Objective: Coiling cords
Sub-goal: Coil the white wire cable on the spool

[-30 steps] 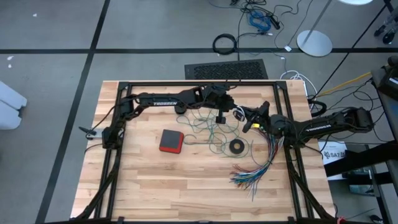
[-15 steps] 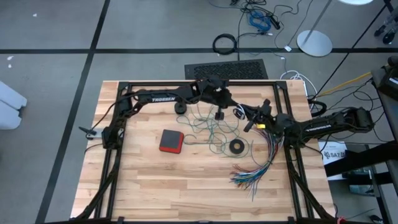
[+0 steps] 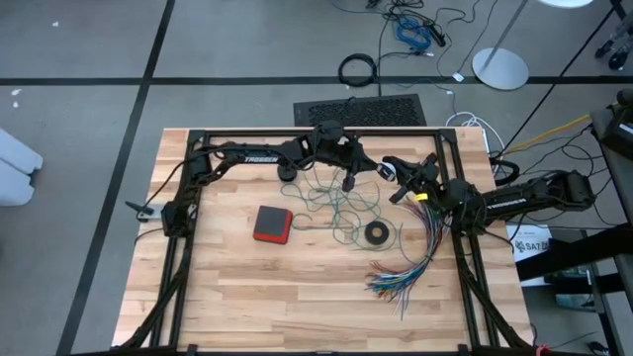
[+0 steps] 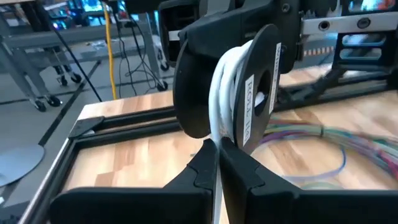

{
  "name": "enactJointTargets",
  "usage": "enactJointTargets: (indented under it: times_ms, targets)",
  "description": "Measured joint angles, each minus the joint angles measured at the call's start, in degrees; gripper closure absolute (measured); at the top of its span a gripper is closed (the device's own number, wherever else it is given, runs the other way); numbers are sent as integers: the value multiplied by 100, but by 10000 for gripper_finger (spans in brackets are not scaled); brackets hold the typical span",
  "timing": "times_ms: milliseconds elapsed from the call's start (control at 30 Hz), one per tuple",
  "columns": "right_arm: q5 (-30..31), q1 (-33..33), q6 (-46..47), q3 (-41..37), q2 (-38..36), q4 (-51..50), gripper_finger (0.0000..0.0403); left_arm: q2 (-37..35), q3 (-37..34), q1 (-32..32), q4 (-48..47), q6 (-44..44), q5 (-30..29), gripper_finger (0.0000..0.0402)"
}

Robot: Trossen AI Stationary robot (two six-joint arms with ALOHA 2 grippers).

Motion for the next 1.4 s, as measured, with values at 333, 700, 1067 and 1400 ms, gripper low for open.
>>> enactJointTargets:
  times_ms: [333, 700, 1067, 1400]
  targets:
    - [81, -35, -443, 0, -46, 603, 403, -2, -28, -20, 179, -26, -234, 384]
    - [81, -88, -594, 36, -144, 1413, 402, 52, -69, -25, 66, -28, -277, 383]
    - [305, -83, -579, 156, -149, 795, 402, 149, -52, -97, -127, 74, -866, 383]
    - [2019, -118, -234, 151, -138, -1423, 345, 582, -43, 202, -104, 277, -1688, 330]
